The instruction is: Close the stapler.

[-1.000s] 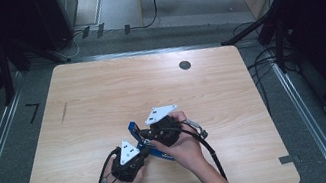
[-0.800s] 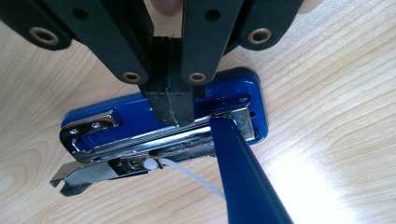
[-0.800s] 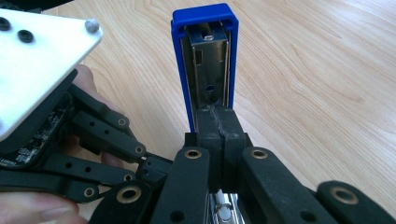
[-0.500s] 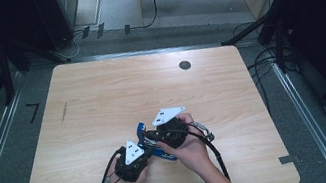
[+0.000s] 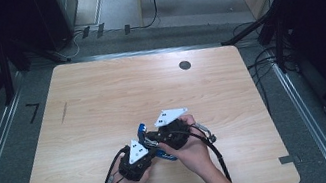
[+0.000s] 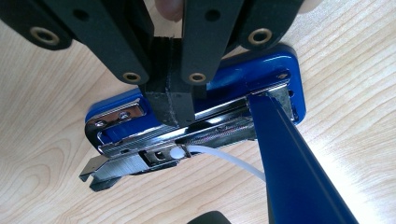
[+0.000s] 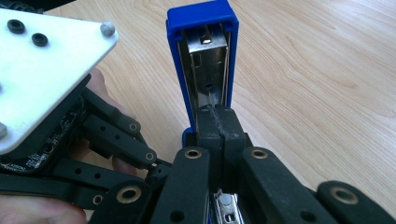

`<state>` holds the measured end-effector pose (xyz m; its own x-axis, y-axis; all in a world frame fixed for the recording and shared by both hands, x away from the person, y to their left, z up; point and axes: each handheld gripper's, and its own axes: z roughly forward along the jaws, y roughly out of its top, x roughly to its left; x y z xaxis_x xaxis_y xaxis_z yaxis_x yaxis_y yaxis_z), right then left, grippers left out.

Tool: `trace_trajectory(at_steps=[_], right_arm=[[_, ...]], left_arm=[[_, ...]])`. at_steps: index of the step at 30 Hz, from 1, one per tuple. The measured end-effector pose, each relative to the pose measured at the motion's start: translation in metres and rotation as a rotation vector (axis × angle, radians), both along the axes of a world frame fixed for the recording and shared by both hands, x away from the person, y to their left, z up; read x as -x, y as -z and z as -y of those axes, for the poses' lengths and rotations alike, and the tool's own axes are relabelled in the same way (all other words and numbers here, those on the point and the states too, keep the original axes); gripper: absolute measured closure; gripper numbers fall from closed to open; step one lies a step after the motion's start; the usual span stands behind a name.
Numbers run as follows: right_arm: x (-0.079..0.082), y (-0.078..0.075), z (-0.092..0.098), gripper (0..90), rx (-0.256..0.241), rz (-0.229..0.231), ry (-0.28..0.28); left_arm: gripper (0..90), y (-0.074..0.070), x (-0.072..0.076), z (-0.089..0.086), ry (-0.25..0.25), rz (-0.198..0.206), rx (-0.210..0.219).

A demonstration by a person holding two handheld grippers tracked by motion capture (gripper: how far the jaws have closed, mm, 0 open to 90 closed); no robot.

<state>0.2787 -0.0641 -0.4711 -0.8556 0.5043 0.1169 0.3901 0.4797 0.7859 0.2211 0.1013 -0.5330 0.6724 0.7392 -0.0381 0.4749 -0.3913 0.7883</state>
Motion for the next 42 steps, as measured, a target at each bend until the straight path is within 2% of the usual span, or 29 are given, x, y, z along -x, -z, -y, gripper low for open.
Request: trace_trajectory(at_steps=[9, 14, 28, 37, 42], right_arm=[[0.0, -0.004, 0.005, 90.0, -0.008, 0.01, 0.007], [-0.003, -0.014, 0.011, 90.0, -0.057, 0.01, 0.037], [-0.014, -0.041, 0.001, 90.0, -0.083, 0.042, 0.069], [-0.016, -0.055, -0.016, 90.0, -0.084, 0.069, 0.029], [-0.014, -0.052, -0.022, 90.0, -0.061, 0.067, 0.007]], left_arm=[[90.0, 0.0, -0.001, -0.001, 0.001, -0.005, 0.007], [90.0, 0.0, 0.0, 0.0, 0.0, -0.003, 0.005], [90.0, 0.0, 0.0, 0.0, 0.0, 0.004, -0.002], [90.0, 0.0, 0.0, 0.0, 0.0, 0.004, 0.0], [90.0, 0.0, 0.0, 0.0, 0.0, 0.003, 0.0]])
